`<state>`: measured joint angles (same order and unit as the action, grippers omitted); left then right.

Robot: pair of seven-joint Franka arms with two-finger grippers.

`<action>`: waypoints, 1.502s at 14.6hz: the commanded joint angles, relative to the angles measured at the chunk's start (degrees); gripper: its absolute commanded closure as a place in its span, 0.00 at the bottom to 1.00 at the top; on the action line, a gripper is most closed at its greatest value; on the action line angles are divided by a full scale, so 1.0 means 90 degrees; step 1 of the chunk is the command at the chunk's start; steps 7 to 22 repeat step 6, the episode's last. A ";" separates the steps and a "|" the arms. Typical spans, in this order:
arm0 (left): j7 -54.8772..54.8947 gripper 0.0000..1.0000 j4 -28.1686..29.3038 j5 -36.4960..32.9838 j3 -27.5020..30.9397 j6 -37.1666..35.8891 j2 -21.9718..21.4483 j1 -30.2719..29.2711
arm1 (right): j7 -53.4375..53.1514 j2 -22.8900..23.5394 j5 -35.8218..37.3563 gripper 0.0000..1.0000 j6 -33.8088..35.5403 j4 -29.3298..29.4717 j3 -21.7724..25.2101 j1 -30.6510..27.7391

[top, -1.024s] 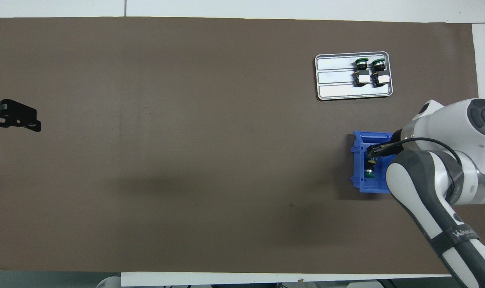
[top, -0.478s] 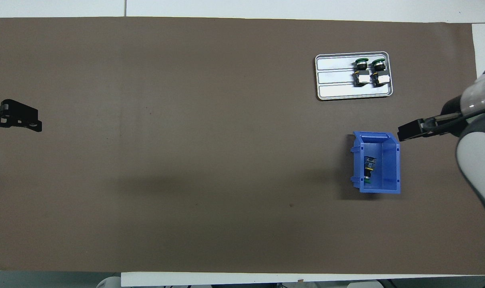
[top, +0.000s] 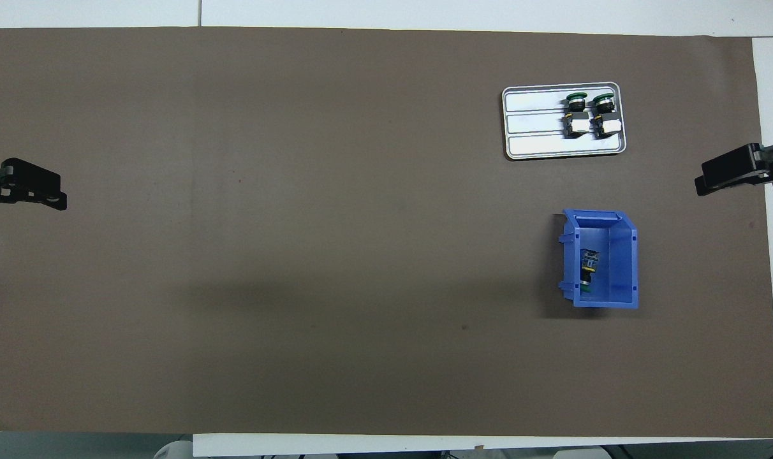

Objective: Place and press button with both arms

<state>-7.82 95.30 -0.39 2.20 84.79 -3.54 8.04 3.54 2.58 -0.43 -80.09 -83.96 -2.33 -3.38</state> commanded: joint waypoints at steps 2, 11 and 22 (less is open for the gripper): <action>0.0467 0.00 -0.0003 -0.0385 0.0049 -0.0066 -0.0076 -0.0014 | -0.0120 0.0085 0.0368 0.01 0.0169 0.0247 -0.0024 0.0198; 0.0488 0.00 -0.0003 -0.0426 0.0049 -0.0036 -0.0085 -0.0014 | -0.0129 0.0055 0.0409 0.01 0.0169 0.0227 0.0015 0.0278; 0.0488 0.00 -0.0003 -0.0426 0.0049 -0.0036 -0.0085 -0.0014 | -0.0129 0.0055 0.0409 0.01 0.0169 0.0227 0.0015 0.0278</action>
